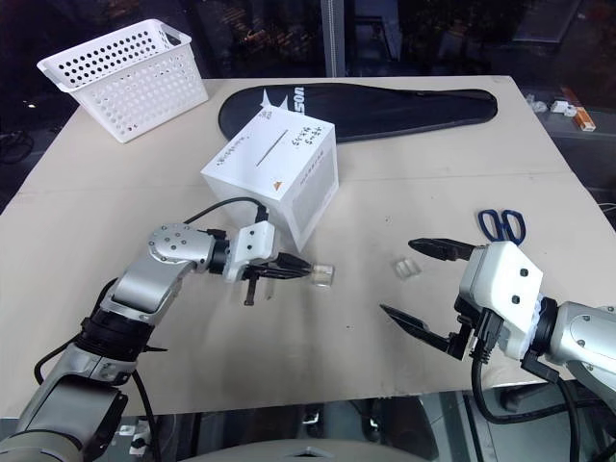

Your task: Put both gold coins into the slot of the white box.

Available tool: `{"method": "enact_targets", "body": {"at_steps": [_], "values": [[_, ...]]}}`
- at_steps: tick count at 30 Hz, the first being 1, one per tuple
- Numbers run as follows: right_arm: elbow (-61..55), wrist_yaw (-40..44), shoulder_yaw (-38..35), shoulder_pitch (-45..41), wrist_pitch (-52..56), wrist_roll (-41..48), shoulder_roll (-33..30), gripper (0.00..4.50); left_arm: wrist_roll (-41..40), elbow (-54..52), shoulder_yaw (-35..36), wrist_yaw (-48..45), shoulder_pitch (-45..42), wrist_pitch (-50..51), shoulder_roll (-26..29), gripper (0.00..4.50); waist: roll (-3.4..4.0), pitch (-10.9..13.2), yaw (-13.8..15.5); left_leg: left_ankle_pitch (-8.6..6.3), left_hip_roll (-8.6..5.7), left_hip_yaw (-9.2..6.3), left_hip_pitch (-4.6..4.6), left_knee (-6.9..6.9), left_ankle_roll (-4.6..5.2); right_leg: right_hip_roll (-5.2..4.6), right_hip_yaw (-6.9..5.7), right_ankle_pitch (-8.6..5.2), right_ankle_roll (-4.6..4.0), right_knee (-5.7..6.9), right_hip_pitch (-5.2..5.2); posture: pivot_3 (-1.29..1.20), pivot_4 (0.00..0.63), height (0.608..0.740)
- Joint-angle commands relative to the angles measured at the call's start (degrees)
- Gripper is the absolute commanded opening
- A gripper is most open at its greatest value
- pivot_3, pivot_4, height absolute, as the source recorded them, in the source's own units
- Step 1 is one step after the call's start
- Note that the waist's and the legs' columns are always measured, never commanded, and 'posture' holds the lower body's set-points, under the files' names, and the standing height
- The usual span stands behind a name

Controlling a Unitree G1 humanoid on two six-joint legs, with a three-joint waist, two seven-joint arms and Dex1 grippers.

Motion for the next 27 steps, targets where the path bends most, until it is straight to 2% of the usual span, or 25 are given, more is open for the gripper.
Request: {"method": "enact_targets", "body": {"at_steps": [1, 16, 27], "values": [[-1.6, -0.3, -0.5, 0.1, -1.2, 0.5, -0.5, 4.50, -1.6, -1.0, 0.9, -0.8, 0.5, -0.7, 0.1, 0.33, 0.00, 0.0, 0.0, 0.00, 0.00, 0.00, 0.00, 0.00, 0.00, 0.00, 0.00, 0.00, 0.00, 0.00, 0.00, 0.00, 0.150, 0.738], [-1.6, -0.5, -0.5, 0.4, -1.4, 0.4, -0.7, 4.50, -0.1, -1.1, 0.1, 2.1, 0.3, -0.2, -2.6, 0.33, 0.00, 0.0, 0.0, 0.00, 0.00, 0.00, 0.00, 0.01, 0.00, 0.00, 0.00, 0.00, 0.00, 0.01, 0.00, 0.00, 0.150, 0.738], [-1.6, -0.8, -0.5, 0.7, -1.8, 0.5, -1.1, 4.50, -0.9, -2.9, 0.7, 2.1, -0.5, 1.0, -2.4, 0.33, -0.01, 0.0, 0.0, 0.00, 0.00, 0.00, 0.01, 0.03, 0.00, 0.00, 0.00, 0.00, 0.00, 0.04, 0.00, 0.00, 0.150, 0.738]]}}
